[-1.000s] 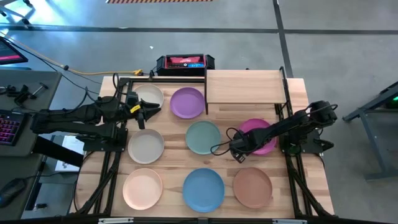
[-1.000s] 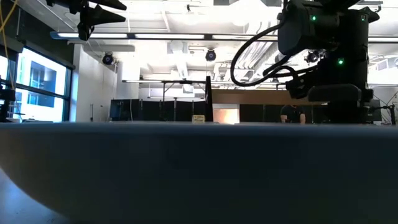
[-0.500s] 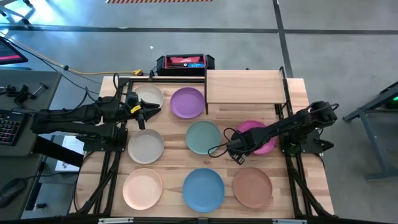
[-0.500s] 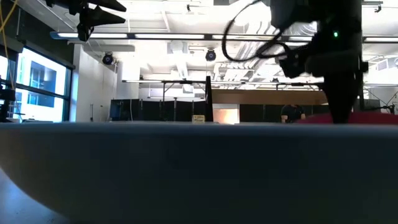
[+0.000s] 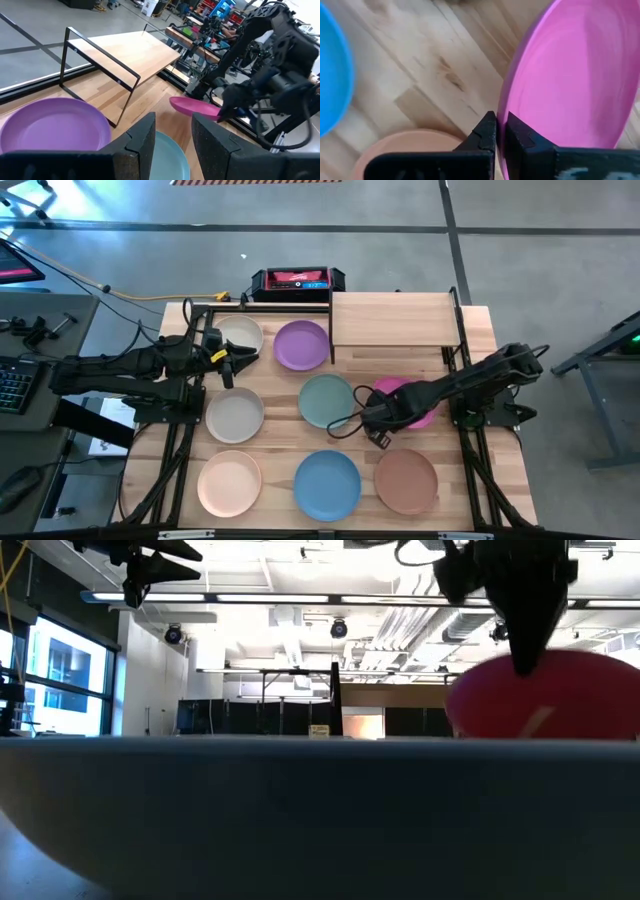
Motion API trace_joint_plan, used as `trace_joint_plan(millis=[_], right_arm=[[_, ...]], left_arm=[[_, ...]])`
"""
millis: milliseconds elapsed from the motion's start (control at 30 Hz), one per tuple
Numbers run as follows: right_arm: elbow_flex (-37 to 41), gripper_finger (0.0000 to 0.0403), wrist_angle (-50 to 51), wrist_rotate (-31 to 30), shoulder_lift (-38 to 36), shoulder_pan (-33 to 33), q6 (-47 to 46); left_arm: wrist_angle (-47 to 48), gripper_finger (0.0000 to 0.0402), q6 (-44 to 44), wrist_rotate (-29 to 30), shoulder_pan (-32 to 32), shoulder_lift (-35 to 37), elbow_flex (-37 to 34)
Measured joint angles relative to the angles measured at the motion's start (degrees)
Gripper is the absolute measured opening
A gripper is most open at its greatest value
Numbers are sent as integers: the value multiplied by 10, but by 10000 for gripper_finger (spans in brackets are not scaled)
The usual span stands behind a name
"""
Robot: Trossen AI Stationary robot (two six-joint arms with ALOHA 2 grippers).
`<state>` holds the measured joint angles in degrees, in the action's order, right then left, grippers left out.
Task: Place and stack plates onto a shelf
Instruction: Put the pink plate on the shelf
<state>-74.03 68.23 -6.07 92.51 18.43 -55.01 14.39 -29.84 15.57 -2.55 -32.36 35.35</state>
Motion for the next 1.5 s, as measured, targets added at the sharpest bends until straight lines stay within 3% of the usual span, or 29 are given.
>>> trace_joint_plan(millis=[400,700,833,1200,1500], right_arm=[[-174,0,103,-1,0,9,-12],[-297,0,218,-108,-2,-3,-11],[-302,0,218,-165,-8,-28,25],[-255,0,218,-206,-7,-137,183],[-150,0,217,-219,-21,-212,268]], left_arm=[[0,115,0,0,0,0,0],[0,115,1,0,0,0,0],[0,115,14,0,0,0,0],[4,115,16,0,0,0,0],[10,115,14,0,0,0,0]])
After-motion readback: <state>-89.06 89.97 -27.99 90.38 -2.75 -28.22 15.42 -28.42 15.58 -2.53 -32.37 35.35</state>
